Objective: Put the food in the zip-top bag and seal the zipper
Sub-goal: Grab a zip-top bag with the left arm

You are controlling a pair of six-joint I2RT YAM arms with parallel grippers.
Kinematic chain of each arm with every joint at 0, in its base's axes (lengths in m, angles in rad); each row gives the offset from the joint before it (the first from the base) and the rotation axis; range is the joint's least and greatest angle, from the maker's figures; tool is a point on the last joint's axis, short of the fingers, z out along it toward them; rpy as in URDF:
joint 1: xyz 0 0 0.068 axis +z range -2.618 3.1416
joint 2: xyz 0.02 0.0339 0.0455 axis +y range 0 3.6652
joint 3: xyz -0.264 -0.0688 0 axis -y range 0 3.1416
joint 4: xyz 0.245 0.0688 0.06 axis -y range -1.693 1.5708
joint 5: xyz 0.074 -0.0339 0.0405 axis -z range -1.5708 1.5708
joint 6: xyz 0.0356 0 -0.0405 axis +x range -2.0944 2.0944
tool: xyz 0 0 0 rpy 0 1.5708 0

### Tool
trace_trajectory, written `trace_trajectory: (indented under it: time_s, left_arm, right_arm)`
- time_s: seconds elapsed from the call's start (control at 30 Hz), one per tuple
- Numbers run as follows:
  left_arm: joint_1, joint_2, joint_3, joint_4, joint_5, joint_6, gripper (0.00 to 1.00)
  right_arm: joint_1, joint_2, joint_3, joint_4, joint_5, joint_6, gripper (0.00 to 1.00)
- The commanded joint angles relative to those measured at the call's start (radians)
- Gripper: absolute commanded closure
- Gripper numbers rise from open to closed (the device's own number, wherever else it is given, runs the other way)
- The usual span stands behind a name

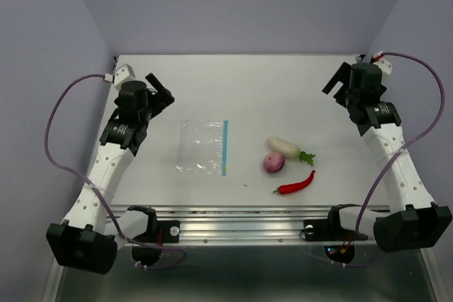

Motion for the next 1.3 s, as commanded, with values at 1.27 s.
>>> trace_trajectory:
  time_s: [1.27]
  left_arm:
    - [-0.595, 0.843, 0.349, -0.300, -0.183, 0.086, 0.01]
  right_arm:
    - [0.000, -0.115, -0.229, 0.196, -0.101, -0.073, 0.00]
